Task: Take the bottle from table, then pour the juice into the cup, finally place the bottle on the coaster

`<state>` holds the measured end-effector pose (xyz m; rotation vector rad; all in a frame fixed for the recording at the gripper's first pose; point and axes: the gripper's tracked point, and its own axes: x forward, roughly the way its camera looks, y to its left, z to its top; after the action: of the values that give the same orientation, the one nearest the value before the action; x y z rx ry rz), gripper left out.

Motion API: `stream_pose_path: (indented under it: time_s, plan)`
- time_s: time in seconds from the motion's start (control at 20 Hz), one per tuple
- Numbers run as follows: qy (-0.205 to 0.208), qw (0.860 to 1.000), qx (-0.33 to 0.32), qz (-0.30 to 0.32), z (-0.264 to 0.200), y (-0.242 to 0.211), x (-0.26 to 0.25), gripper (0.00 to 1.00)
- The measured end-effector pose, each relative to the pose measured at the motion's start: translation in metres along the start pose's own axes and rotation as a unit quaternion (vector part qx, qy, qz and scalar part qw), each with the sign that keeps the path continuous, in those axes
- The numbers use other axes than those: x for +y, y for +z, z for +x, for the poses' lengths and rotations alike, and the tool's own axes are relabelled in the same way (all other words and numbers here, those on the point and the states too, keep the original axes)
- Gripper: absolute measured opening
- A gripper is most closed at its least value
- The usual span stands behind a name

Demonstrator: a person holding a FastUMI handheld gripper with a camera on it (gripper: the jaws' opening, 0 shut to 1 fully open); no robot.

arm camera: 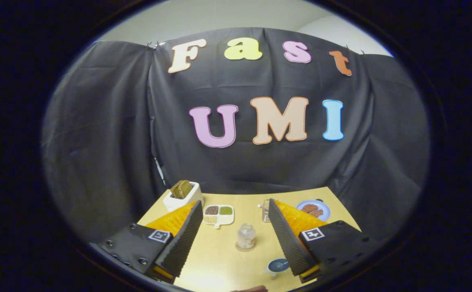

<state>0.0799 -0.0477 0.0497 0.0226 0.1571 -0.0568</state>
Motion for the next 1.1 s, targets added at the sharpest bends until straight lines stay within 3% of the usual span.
stream_pose_path:
  time_s: [0.3, 0.7, 1.1]
  plan:
    - [-0.004, 1.0, 0.007, -0.013, -0.022, -0.004, -0.003, 1.0]
    - [0.005, 1.0, 0.0, 0.009, -0.052, -0.011, -0.005, 1.0]
    - [-0.012, 0.999, -0.004, 0.032, -0.078, -0.018, -0.027, 1.0]
